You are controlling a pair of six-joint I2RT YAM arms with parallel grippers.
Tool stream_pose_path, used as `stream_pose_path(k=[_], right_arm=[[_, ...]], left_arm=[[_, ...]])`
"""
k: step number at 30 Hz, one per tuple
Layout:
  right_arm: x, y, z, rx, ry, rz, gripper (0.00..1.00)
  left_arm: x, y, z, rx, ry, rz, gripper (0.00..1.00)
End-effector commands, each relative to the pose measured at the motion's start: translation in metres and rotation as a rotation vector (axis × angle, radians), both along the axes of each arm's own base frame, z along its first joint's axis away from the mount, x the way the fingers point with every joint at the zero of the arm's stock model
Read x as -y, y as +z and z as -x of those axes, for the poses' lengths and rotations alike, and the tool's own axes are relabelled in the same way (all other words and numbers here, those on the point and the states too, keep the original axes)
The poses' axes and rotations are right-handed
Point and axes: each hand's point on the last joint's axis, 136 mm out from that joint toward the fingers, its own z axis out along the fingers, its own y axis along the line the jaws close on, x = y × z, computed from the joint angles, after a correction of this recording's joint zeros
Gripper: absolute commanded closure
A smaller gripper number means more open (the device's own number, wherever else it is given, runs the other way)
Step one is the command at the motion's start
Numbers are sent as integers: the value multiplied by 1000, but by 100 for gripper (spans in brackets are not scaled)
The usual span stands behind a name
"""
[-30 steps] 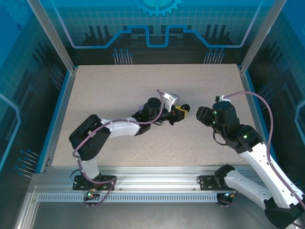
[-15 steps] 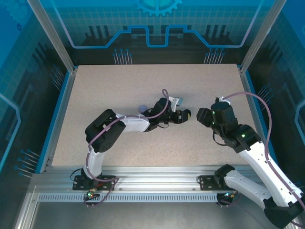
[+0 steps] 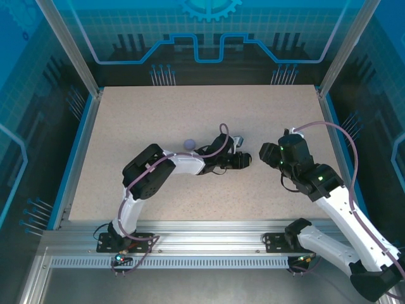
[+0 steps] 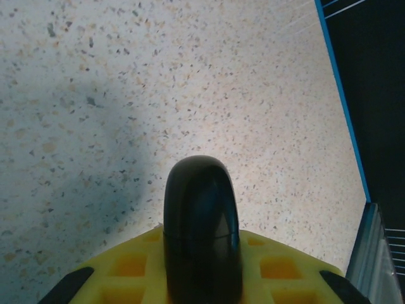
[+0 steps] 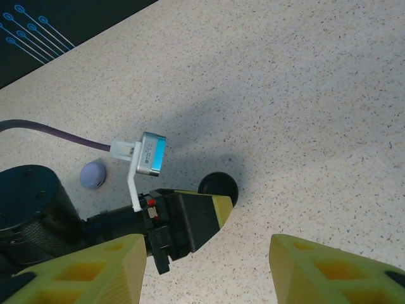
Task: Insert wireless bluetooth earbuds into charging case
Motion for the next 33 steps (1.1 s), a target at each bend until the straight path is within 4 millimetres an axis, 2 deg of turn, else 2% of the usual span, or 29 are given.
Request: stream_pose_path(k=[1, 9, 15, 22, 27, 33], right_arm=[[3, 4, -1, 8, -22, -21, 45], [3, 11, -1, 19, -23, -22, 44], [4, 15, -1, 28, -22, -22, 41], [3, 21, -3, 37, -14, -18, 37], [2, 26, -4, 44, -8, -17, 33], [0, 31, -7, 48, 3, -12, 28]], left_arm=[[3, -3, -3, 1, 8, -27, 89], [1, -20, -2, -27, 5, -70, 77], [0, -22, -1, -35, 0, -86, 67], [-2, -21, -2, -28, 4, -95, 62], [-16, -9, -9, -2, 34, -109, 62], [-41, 24, -22, 52, 78, -93, 59]])
